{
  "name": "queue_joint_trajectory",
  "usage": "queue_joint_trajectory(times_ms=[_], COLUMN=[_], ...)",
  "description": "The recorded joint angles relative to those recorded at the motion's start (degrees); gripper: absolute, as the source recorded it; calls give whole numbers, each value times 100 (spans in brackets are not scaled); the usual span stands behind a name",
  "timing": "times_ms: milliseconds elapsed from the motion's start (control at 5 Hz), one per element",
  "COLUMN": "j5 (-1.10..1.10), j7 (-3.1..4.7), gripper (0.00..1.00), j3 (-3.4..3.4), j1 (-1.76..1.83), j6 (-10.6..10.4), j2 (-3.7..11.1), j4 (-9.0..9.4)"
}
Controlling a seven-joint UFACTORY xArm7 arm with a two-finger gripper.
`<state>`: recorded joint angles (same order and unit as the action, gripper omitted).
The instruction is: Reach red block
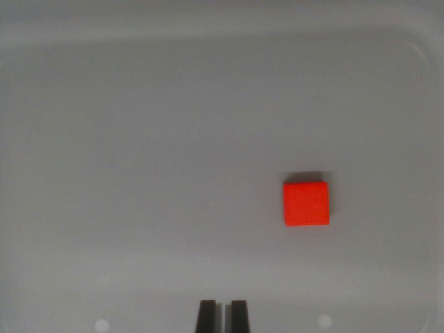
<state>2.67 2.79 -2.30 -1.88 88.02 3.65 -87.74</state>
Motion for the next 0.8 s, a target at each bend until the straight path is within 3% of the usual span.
queue_joint_trajectory(times_ms=[600,800], j5=[-5,-10], j7=[13,27], gripper=[0,0], j3=[-13,-28], j1=[-12,-25], j6=[-168,-357], j2=[46,98], j4=[112,238])
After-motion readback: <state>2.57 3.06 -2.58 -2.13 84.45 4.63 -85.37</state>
